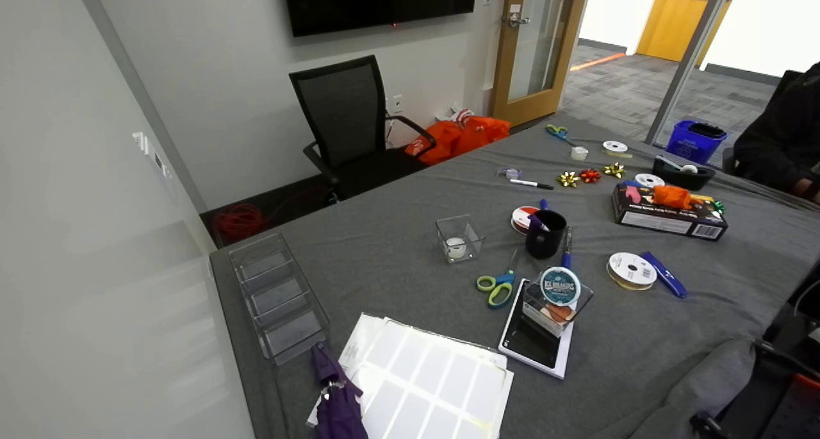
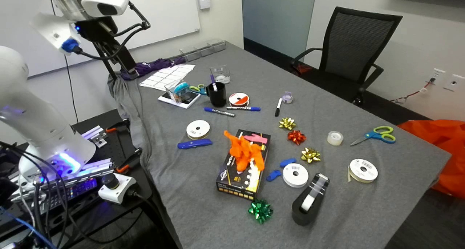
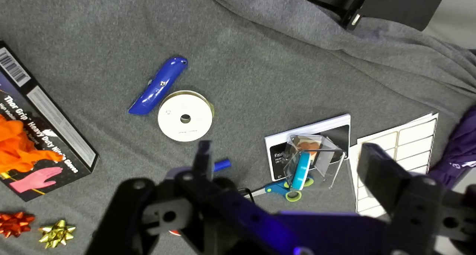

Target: Put the black mug on top of the white disc.

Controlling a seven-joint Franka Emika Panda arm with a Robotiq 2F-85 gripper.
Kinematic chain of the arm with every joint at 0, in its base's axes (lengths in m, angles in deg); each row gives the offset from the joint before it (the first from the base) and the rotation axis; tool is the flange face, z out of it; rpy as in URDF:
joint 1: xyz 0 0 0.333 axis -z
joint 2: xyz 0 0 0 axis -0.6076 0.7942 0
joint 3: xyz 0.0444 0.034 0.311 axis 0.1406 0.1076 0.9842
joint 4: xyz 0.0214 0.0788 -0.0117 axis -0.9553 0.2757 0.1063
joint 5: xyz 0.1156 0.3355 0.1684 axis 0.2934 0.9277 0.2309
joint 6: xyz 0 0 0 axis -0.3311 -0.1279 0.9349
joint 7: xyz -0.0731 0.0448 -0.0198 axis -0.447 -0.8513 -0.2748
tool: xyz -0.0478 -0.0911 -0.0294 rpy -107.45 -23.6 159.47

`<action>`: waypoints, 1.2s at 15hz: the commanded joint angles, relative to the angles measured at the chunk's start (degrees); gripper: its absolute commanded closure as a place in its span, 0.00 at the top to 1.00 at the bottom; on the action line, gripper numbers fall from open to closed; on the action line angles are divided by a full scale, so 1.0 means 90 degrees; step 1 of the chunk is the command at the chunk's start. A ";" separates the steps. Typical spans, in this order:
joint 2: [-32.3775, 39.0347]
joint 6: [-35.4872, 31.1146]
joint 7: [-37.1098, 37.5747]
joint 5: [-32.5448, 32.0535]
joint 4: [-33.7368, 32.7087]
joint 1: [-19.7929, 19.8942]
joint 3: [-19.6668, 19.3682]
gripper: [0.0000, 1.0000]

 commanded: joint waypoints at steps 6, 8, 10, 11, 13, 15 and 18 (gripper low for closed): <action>0.0043 0.0002 -0.0079 0.0091 -0.0006 0.0110 0.0097 1.00; 0.0043 0.0002 -0.0079 0.0091 -0.0006 0.0110 0.0097 1.00; -0.0015 -0.0046 0.0019 0.0252 0.0021 0.0074 0.0109 1.00; 0.0027 -0.0125 0.0207 0.0368 0.0030 0.0070 0.0189 1.00; 0.0207 -0.0341 0.0493 0.0617 -0.0021 -0.0009 0.0277 1.00; 0.0365 -0.0566 0.0796 0.0887 -0.0031 -0.0099 0.0391 1.00; 0.0721 -0.1104 0.1293 0.1215 0.0003 -0.0123 0.0580 1.00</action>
